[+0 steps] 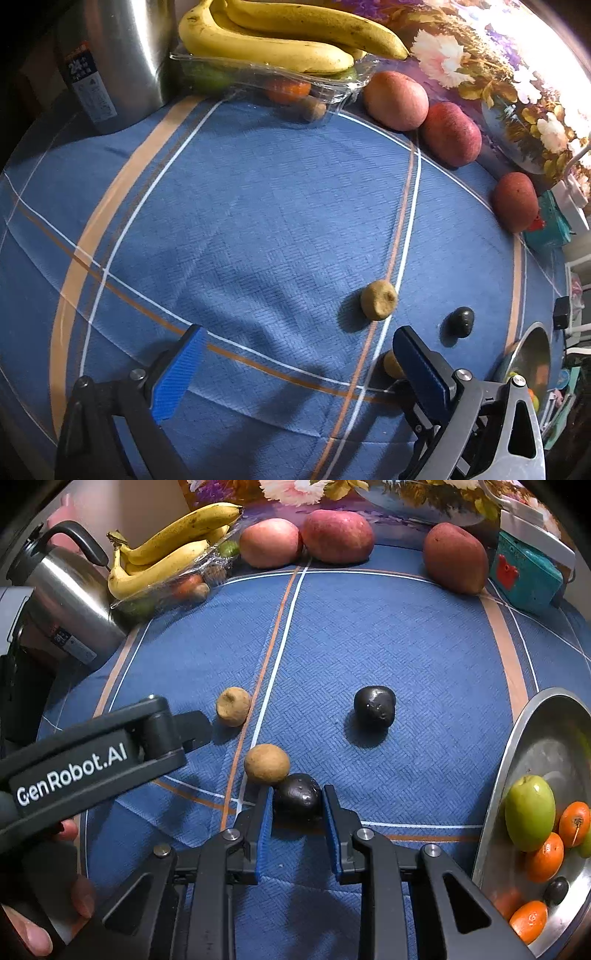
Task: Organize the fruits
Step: 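Grasp a black plum with the right tool while the left tool grasps a kiwi, then carry the kiwi in the left tool toward the plate while the right tool carries the plum, then open the left tool to drop the kiwi while the right tool releases the plum, then withdraw both open tools from the plate toward the last kiwi and plum, then grasp the black plum with the right tool while the left tool grasps the kiwi, then carry the kiwi in the left tool over the plate while the right tool carries the plum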
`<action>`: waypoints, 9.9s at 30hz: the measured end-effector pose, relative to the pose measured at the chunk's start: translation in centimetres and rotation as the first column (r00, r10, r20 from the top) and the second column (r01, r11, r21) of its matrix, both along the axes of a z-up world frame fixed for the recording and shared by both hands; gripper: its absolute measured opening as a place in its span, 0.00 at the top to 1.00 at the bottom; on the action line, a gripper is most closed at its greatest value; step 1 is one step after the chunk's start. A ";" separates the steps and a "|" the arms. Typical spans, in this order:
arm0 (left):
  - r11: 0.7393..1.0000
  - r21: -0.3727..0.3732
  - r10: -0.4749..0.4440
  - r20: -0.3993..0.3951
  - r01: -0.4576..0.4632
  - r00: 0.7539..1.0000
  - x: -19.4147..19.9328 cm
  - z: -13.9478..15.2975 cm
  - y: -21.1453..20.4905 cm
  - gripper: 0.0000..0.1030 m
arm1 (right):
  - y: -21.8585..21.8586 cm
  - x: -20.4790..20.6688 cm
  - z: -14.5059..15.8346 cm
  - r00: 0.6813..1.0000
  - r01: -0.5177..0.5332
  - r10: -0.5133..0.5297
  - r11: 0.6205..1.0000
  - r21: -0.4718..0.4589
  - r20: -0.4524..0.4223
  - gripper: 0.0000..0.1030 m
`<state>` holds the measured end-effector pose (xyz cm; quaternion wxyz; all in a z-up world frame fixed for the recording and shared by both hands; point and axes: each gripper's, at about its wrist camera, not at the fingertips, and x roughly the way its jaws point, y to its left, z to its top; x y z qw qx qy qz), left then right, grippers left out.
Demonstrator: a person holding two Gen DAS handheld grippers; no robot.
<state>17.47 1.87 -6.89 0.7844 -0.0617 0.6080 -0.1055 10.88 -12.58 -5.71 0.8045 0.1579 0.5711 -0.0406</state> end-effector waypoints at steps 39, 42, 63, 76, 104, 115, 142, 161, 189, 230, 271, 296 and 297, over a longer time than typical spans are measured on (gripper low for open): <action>0.981 -0.117 -0.159 -0.036 0.154 0.987 -2.1 0.1 -7.0 0.75 | -7.4 -3.5 5.2 0.975 0.189 -0.198 0.978 0.090 0.105 0.74; 0.979 -0.136 -0.153 -0.017 0.150 0.988 -2.1 1.1 -6.4 0.75 | -7.7 -3.7 5.6 0.972 0.194 -0.205 0.976 0.099 0.117 0.74; 0.931 -0.145 -0.320 0.111 0.334 0.941 -5.8 6.7 -11.9 0.75 | -16.4 -9.8 5.0 0.871 0.484 -0.488 0.872 0.078 0.057 0.74; 0.871 -0.072 -0.479 0.092 0.485 0.873 -10.4 5.4 -18.1 0.75 | -20.0 -12.3 3.6 0.816 0.570 -0.576 0.816 0.093 0.055 0.74; 0.864 -0.060 -0.497 0.045 0.499 0.866 -11.2 3.9 -19.2 0.70 | -19.2 -11.5 3.9 0.842 0.537 -0.539 0.841 0.069 0.027 0.71; 0.917 -0.046 -0.392 0.072 0.395 0.917 -8.9 4.6 -16.0 0.65 | -18.4 -11.7 4.4 0.850 0.527 -0.527 0.850 0.029 0.012 0.71; 0.989 -0.021 -0.144 0.087 0.146 0.986 -4.6 4.6 -8.2 0.33 | -13.9 -9.8 5.5 0.902 0.431 -0.433 0.898 -0.088 0.001 0.36; 0.986 0.083 -0.157 0.176 0.145 0.972 -4.4 4.5 -7.6 0.00 | -13.3 -9.2 5.4 0.922 0.387 -0.384 0.914 -0.120 0.050 0.08; 0.991 0.104 -0.108 0.233 0.086 0.967 -0.6 2.8 -3.7 0.00 | -9.4 -4.4 3.2 0.971 0.227 -0.217 0.969 -0.098 0.101 0.08; 0.983 -0.119 -0.136 0.058 0.142 0.989 1.1 -0.1 -6.0 0.64 | -5.8 1.6 -0.5 0.986 0.128 -0.126 0.992 -0.009 0.107 0.71; 0.981 -0.120 -0.152 0.029 0.154 0.988 0.4 0.3 -6.9 0.74 | -6.0 0.6 1.0 0.983 0.139 -0.139 0.990 0.012 0.123 0.76; 0.975 -0.097 -0.186 0.124 0.199 0.975 -5.2 5.1 -6.5 0.74 | -6.2 -5.2 4.6 0.976 0.163 -0.161 0.987 -0.004 0.144 0.76; 0.975 -0.094 -0.188 0.132 0.201 0.973 -5.5 5.3 -6.4 0.74 | -6.1 -5.5 4.7 0.976 0.164 -0.161 0.986 -0.009 0.144 0.76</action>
